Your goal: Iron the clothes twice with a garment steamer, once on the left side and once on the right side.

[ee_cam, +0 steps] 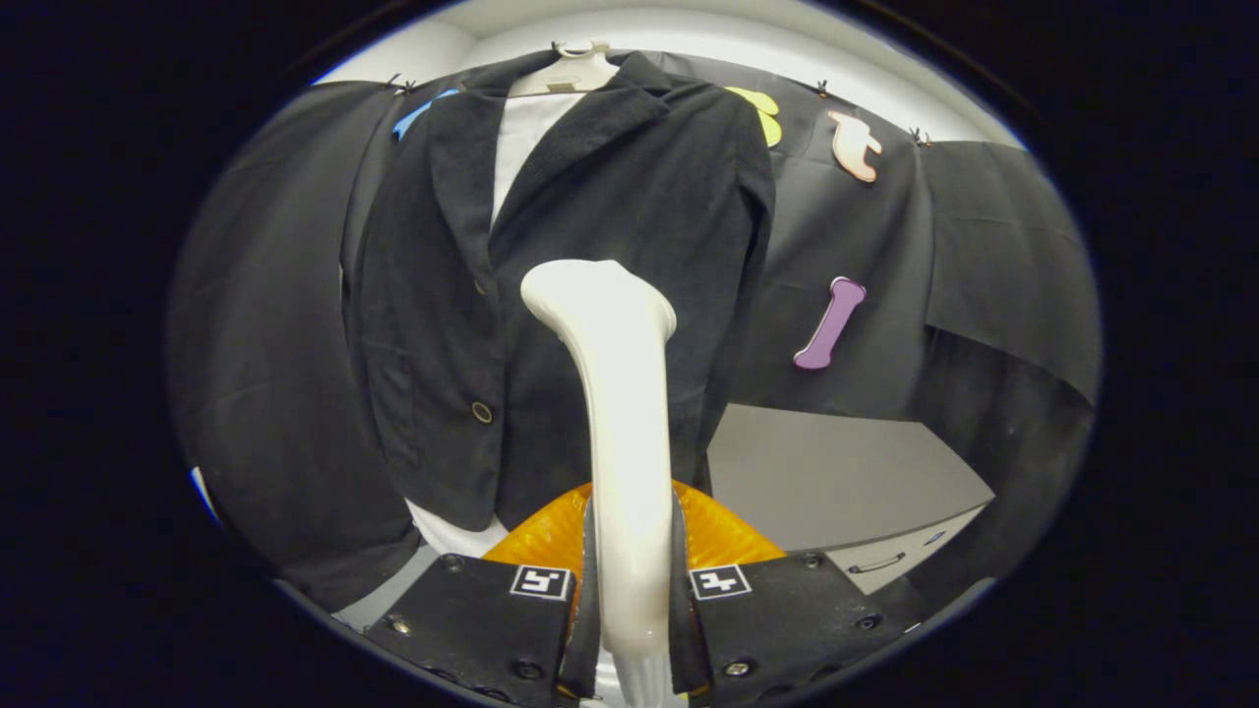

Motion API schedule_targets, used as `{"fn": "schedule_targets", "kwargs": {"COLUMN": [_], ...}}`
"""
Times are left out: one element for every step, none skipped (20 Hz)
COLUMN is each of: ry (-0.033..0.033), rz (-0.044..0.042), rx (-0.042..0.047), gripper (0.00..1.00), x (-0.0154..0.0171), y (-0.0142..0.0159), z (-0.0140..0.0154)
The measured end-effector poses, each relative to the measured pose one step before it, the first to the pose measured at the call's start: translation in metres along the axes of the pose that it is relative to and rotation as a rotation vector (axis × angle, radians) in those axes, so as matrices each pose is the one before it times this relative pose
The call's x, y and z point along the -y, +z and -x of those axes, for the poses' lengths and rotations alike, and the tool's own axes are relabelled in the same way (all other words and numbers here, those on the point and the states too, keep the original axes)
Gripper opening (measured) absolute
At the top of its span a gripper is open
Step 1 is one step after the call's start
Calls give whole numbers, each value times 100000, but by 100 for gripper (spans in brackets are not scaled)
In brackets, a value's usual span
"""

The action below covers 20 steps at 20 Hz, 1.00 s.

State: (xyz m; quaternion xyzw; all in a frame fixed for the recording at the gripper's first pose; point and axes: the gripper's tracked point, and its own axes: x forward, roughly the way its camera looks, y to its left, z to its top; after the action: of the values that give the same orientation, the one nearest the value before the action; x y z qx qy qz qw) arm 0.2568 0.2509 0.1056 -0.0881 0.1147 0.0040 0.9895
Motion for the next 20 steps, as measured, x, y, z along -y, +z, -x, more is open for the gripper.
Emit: {"fn": "schedule_targets", "kwargs": {"ry": [-184, 103, -80, -114, 90, 249, 143, -163, -156, -239, 22, 88, 163, -44, -96, -274, 228, 291, 576, 1051], "rz": [387, 667, 728, 1246, 1033, 656, 897, 811, 699, 437, 381, 274, 708, 652, 795, 308, 215, 295, 568, -44], "rx": [-783, -755, -895, -1085, -945, -759, -536, -417, -345, -466, -546, -656, -796, -674, -819, -577, -602, -1212, -2250, -2727], "gripper": [31, 31, 31, 31, 31, 31, 31, 31, 31, 31, 31, 31, 31, 31, 31, 31, 31, 31, 31, 31], "x": [-232, -302, -279, -231, -285, -322, -304, -262, -87, -9, -108, -53, 2, -57, -105, -14, -92, -27, -129, 70], "y": [-605, -756, -658, -668, -559, -582, -431, -374, -322, -420, -417, -624, -603, -400, -559, -552, -514, -684, -889, -803], "z": [-49, -192, -183, -305, -144, -180, -105, -205, -133, -189, -250, -382, -423, -410, -390, -314, -251, -388, -190, -335]}}
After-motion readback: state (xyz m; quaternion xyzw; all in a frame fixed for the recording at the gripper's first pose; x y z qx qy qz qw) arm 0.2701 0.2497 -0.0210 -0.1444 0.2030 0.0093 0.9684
